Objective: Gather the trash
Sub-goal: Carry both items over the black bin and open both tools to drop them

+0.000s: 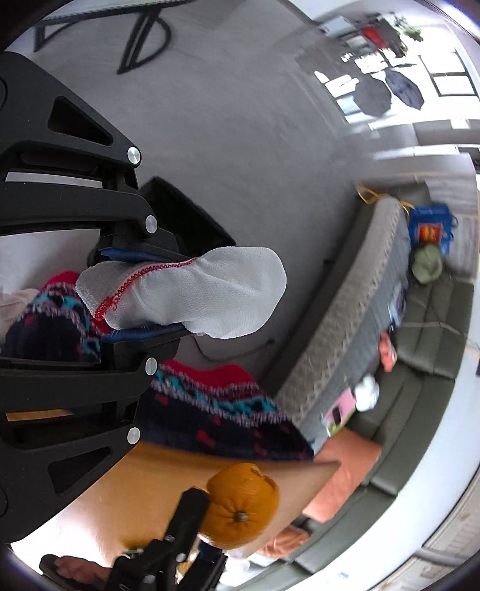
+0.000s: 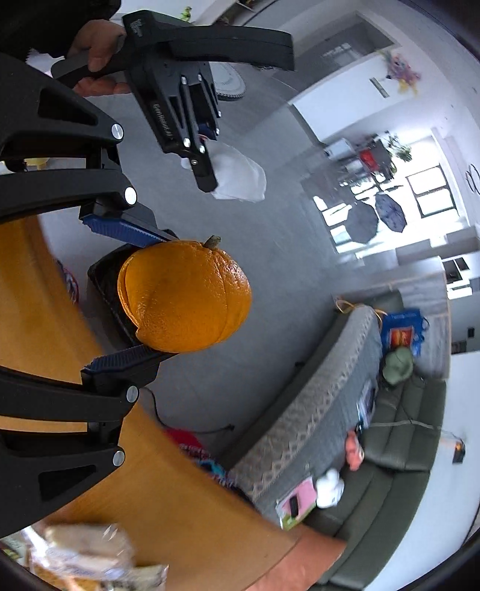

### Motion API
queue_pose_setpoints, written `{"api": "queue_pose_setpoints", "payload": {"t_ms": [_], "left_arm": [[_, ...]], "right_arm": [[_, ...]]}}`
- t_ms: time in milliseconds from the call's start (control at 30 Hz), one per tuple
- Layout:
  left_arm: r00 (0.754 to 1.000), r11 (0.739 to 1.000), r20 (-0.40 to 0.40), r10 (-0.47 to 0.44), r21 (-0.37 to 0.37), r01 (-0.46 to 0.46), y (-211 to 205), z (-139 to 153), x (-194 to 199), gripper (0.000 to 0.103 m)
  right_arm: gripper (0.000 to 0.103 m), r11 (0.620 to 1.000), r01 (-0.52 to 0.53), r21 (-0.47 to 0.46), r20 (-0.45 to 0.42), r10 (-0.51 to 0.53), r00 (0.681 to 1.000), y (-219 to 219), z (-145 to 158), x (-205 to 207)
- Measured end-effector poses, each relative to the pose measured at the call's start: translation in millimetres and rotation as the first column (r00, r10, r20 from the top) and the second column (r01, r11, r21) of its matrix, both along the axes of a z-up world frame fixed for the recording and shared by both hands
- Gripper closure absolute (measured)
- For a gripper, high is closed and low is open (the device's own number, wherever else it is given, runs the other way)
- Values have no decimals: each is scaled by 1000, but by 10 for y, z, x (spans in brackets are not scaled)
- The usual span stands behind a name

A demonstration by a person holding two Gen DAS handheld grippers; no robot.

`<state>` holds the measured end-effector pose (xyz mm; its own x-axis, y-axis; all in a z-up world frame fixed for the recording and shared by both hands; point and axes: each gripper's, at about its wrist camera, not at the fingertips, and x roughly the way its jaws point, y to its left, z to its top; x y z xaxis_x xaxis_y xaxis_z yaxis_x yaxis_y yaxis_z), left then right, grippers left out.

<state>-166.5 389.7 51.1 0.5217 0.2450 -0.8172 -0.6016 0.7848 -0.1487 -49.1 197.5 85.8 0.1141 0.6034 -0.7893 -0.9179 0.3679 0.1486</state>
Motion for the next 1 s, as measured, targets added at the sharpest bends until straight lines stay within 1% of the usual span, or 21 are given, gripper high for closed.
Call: {"api": "queue_pose_setpoints", "payload": {"t_ms": [67, 133, 167, 200, 233, 367, 500, 767, 1000], "left_arm": [[1000, 1000, -16, 21, -10, -21, 130, -75, 4, 76], [999, 999, -28, 40, -15, -40, 219, -121, -48, 74], [998, 998, -38, 52, -19, -53, 280, -156, -40, 58], [995, 996, -46, 87, -12, -87, 376, -186, -49, 19], [992, 993, -48, 115, -5, -116, 433, -196, -64, 6], [984, 985, -42, 174, 1, -174, 628, -217, -39, 6], [981, 982, -38, 188, -8, -188, 632, -210, -14, 6], [990, 991, -43, 135, 23, -134, 510, -136, 124, 6], [998, 997, -13, 64, 41, -64, 179, 28, 331, 6]], "right_arm": [[51, 1000, -14, -10, -16, 14, 1000, 196, -46, 14], [47, 999, -30, -18, -44, 29, 999, 321, -76, 3], [45, 999, -40, -36, -70, 37, 997, 475, -124, 49], [38, 998, -34, -50, -77, 30, 997, 567, -158, 79], [33, 999, -18, -51, -73, 14, 997, 678, -174, 131], [32, 999, 19, -35, -68, -22, 997, 818, -130, 258], [31, 999, 48, -20, -50, -49, 998, 821, -105, 332], [31, 994, 111, 8, -70, -110, 991, 544, 0, 473], [31, 986, 163, 40, -70, -160, 985, 122, 128, 587]]}}
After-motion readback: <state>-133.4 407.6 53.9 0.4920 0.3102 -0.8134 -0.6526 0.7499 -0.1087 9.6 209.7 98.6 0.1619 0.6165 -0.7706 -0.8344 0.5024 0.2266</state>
